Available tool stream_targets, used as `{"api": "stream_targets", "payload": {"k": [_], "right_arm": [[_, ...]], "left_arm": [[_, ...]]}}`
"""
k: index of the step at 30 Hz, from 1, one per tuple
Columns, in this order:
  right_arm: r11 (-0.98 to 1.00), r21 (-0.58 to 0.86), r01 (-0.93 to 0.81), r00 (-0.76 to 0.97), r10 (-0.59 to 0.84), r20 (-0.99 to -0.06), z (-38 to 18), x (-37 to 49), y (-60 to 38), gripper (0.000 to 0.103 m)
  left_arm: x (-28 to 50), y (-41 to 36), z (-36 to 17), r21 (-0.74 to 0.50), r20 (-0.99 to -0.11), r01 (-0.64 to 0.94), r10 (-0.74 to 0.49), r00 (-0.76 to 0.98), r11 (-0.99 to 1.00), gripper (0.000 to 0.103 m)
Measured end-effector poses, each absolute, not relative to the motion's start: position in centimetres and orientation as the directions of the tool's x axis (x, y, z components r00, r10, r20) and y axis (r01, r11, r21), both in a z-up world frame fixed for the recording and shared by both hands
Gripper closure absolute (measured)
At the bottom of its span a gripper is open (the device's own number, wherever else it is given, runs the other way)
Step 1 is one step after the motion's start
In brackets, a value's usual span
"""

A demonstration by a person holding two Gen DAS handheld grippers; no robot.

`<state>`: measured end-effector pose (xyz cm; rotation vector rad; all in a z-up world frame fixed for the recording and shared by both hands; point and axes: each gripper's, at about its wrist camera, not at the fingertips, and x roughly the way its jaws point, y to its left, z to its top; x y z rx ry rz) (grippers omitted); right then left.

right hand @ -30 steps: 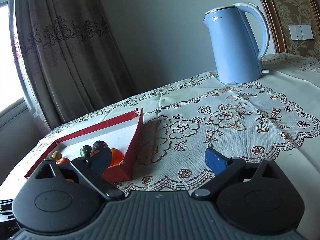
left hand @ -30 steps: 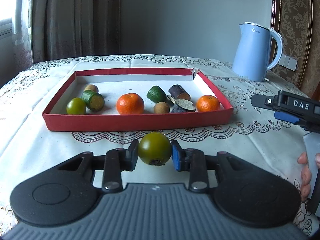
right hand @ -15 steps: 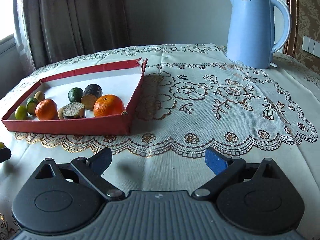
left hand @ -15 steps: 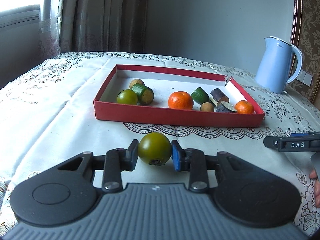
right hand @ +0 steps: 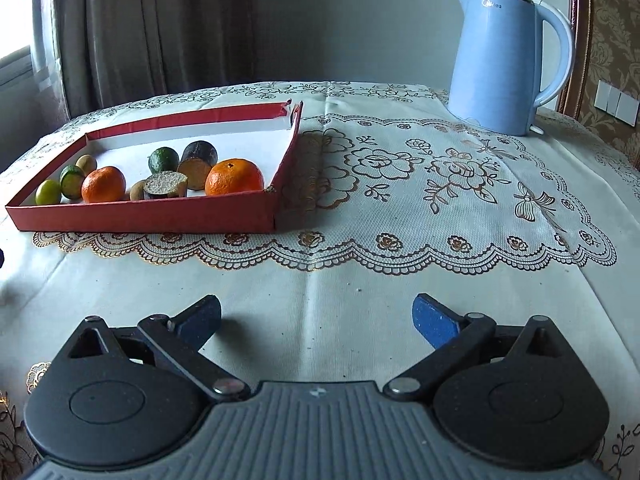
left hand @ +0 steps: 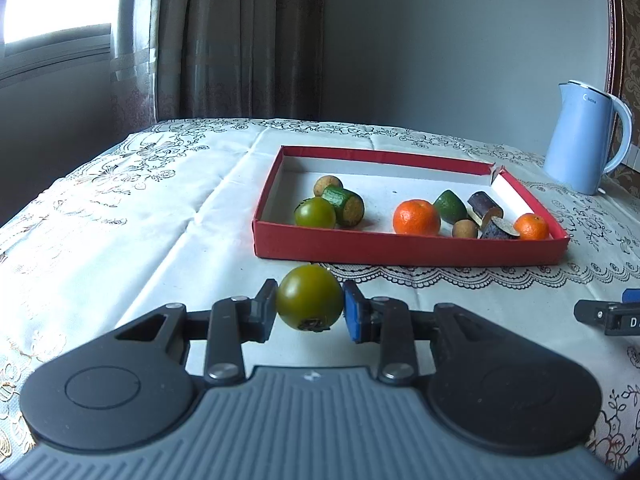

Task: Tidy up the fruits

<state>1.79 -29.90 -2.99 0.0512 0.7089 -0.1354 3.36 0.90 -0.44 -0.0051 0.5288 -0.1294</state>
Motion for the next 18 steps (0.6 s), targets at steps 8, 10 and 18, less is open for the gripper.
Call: {"api": "stream_targets", "payload": {"k": [8, 10, 18], "right_arm": [[0.992, 0.019, 0.123, 0.757, -0.081, -0.648, -3.0, 2.5, -27.4, 0.000], [0.993, 0.031, 0.112, 0.763, -0.066, -0.643, -3.0, 2.8, -26.5, 0.000], [0.996, 0.007, 0.085, 0.756, -0.060, -0.651, -3.2, 3.7, -24.7, 0.000]], "left_arm": [[5.0, 1.2, 0.8, 0.026, -0.486, 0.092, -0.068, 0.871, 0.995, 0.072], [5.5, 1.2, 1.2, 0.040, -0.482, 0.082, -0.053, 0.875, 0.996, 0.072], [9.7, -0.5, 2.8, 0.097, -0.464, 0.060, -0.008, 0.886, 0.994, 0.065]]}}
